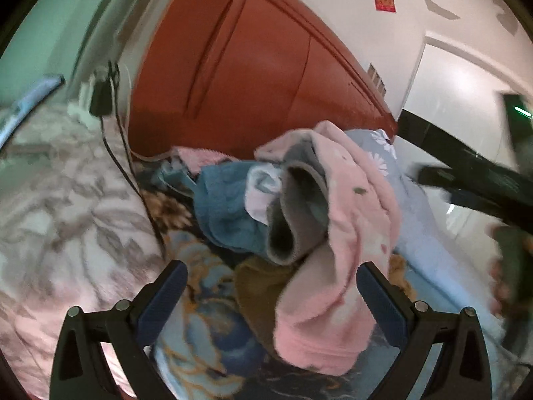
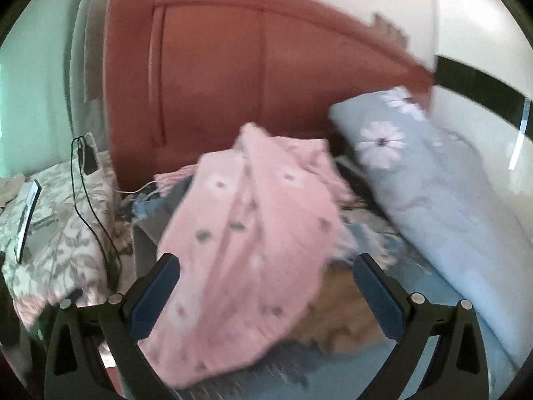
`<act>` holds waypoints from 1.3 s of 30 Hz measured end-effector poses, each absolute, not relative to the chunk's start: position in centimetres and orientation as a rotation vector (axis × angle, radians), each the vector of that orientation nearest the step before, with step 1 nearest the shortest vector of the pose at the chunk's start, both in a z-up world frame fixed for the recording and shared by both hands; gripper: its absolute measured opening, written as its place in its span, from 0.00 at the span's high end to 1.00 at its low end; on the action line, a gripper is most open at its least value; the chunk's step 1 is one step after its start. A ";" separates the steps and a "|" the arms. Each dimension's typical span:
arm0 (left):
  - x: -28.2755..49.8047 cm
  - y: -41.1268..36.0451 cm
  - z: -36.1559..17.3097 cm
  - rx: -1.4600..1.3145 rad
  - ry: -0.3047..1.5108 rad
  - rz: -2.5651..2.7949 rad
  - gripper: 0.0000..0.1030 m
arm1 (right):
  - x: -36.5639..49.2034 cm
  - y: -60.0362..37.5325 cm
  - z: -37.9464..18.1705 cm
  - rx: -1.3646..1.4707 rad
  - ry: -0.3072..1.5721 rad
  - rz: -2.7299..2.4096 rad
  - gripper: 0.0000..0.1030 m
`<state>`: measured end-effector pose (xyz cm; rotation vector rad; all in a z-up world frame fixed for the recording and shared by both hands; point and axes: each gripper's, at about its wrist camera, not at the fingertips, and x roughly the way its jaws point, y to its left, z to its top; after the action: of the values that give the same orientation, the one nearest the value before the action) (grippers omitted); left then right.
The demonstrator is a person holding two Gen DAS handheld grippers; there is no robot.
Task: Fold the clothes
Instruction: 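Grasp the pink fleece garment with the right gripper, then lift the pink garment with the right gripper and drop it on open blanket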
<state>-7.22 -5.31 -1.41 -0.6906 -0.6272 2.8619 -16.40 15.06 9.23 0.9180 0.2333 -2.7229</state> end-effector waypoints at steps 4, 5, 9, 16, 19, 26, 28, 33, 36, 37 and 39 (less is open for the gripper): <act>-7.5 -4.7 -1.5 -0.710 -0.617 2.830 0.00 | -20.9 11.0 7.3 1.012 0.254 -2.643 0.00; -7.4 -4.6 -1.4 -0.707 -0.611 2.829 0.00 | -21.6 10.1 6.9 1.019 0.293 -2.643 0.00; -7.0 -4.5 -1.2 -0.685 -0.613 2.825 0.00 | -23.5 7.7 7.6 0.943 0.407 -2.716 0.01; -7.3 -5.1 -1.7 -0.704 -0.696 2.797 0.00 | -30.1 6.9 10.2 0.959 0.512 -2.858 0.21; -7.5 -5.2 -2.0 -0.723 -0.722 2.779 0.00 | -32.7 6.6 8.4 1.098 0.496 -2.810 0.43; -7.1 -5.8 -1.7 -0.701 -0.745 2.780 0.00 | -32.8 8.0 9.1 1.139 0.460 -2.889 0.90; -6.9 -6.0 -1.6 -0.692 -0.758 2.777 0.00 | -32.0 9.3 11.1 1.097 0.441 -2.949 0.91; -7.3 -5.3 -1.8 -0.723 -0.729 2.759 0.00 | -28.6 15.2 17.1 1.015 0.370 -3.142 0.95; -7.2 -4.3 -1.7 -0.728 -0.682 2.747 0.00 | -25.7 19.6 20.3 0.976 0.299 -3.244 0.95; -7.0 -4.0 -1.5 -0.726 -0.666 2.744 0.00 | -24.5 21.1 21.3 0.964 0.279 -3.273 0.95; -6.8 -3.3 -1.2 -0.719 -0.628 2.740 0.00 | -22.1 23.9 23.2 0.939 0.239 -3.330 0.95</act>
<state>-6.80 -3.35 -1.24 -0.7189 -0.6277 2.7404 -22.09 23.93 23.20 0.9389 0.2392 -3.3302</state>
